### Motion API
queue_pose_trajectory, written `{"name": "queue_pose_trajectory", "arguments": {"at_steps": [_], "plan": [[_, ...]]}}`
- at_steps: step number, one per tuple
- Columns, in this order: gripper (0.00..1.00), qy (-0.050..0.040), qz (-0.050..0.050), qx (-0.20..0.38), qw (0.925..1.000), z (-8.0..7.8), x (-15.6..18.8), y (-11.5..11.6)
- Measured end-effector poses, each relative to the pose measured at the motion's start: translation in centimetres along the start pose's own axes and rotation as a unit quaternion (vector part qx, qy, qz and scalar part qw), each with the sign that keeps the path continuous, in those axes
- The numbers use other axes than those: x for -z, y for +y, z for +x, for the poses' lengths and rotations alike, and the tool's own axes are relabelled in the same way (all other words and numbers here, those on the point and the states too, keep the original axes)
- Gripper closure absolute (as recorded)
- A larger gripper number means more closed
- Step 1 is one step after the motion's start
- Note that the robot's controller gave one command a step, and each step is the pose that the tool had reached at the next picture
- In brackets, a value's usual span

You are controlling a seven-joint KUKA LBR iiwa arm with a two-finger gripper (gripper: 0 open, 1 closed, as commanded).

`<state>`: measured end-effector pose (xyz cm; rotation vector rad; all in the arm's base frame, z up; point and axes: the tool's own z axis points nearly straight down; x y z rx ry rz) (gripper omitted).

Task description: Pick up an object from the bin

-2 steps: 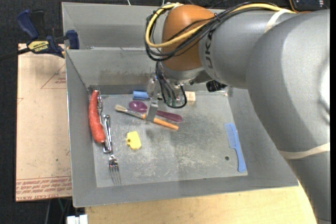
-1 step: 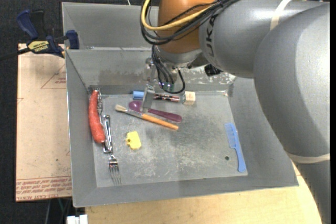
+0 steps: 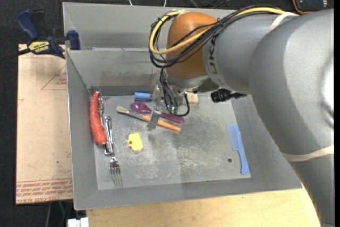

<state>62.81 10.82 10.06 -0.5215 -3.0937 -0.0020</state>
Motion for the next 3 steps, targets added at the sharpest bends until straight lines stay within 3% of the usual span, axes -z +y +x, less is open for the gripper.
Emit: {"name": "queue_pose_trajectory", "arguments": {"at_steps": [1,2,3], "plan": [[0.00,-0.0091,-0.006,-0.095,0.9954,-0.5,-2.9,1.1],[1.00,-0.0024,-0.003,-0.107,0.9943,-0.2,-3.0,-0.3],[1.00,-0.0024,-0.003,-0.106,0.9943,-0.2,-2.9,-0.3]]}}
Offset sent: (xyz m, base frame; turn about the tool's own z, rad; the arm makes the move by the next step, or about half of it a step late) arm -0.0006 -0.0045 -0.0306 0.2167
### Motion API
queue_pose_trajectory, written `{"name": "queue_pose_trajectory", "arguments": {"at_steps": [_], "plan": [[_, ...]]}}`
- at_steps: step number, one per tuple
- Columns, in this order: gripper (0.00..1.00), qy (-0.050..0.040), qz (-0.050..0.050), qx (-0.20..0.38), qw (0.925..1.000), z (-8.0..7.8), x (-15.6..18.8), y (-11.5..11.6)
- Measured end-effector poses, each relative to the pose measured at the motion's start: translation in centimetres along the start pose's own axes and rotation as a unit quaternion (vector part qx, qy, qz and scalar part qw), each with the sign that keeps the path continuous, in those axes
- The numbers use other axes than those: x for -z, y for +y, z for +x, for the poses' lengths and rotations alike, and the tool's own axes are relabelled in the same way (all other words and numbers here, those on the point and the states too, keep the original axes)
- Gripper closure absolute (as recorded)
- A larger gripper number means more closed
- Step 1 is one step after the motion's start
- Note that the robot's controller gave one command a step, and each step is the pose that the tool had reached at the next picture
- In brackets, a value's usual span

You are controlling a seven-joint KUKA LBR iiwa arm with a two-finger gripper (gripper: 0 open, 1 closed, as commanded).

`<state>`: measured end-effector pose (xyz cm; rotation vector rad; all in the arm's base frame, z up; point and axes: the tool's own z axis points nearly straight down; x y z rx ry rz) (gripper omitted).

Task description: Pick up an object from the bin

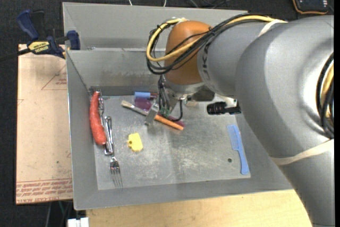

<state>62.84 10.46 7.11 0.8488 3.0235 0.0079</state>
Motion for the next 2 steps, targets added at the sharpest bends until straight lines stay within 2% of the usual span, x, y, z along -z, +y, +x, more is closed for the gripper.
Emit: {"name": "queue_pose_trajectory", "arguments": {"at_steps": [2], "plan": [[1.00,0.0005,0.000,0.001,1.0000,0.0,2.3,0.0]]}}
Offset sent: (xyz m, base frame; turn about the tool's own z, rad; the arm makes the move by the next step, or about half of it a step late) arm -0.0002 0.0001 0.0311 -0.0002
